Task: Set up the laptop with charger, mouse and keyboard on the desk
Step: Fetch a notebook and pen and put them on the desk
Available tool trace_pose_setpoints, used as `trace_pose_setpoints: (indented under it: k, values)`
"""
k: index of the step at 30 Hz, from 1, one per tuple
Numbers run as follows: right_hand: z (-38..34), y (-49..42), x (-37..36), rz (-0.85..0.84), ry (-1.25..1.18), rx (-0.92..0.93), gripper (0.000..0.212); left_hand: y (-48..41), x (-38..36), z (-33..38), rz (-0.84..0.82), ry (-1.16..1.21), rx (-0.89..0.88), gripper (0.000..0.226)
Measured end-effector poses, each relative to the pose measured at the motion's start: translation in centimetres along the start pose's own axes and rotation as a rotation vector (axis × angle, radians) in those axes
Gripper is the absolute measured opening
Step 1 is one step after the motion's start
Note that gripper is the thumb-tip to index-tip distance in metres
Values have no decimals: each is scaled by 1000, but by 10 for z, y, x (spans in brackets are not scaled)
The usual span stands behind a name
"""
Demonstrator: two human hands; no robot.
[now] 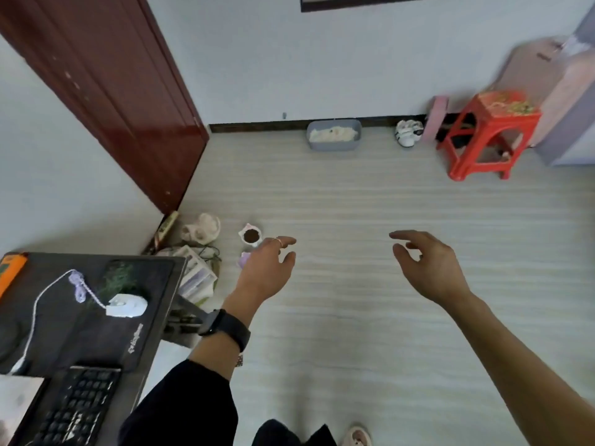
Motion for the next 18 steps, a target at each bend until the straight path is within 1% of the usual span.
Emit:
trace_pose_setpoints:
  k: [5,11,14,18]
  values:
    - [55,-77,61,107,40,-65,26,-103,-30,88,-69,10,-137,30]
    - [105,-186,118,231,78,-153,28,-262,-64,192,-154,-26,-317,31]
    - [130,-246,156,287,112,-227,28,-342,-78,263,-194,-22,-431,32]
    - [156,-317,219,410,143,-326,28,-437,-95,372,-231,-31,-570,32]
Point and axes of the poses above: each hand's wrist, its own y-axis away from the middle knuckle, its own x-axis out of the back of the hand, z = x × y, the point moved 6 cm from there along -y, towards the middle knuckle, and after that the axes turned 4 degrees about x, right-handed, at the moved point
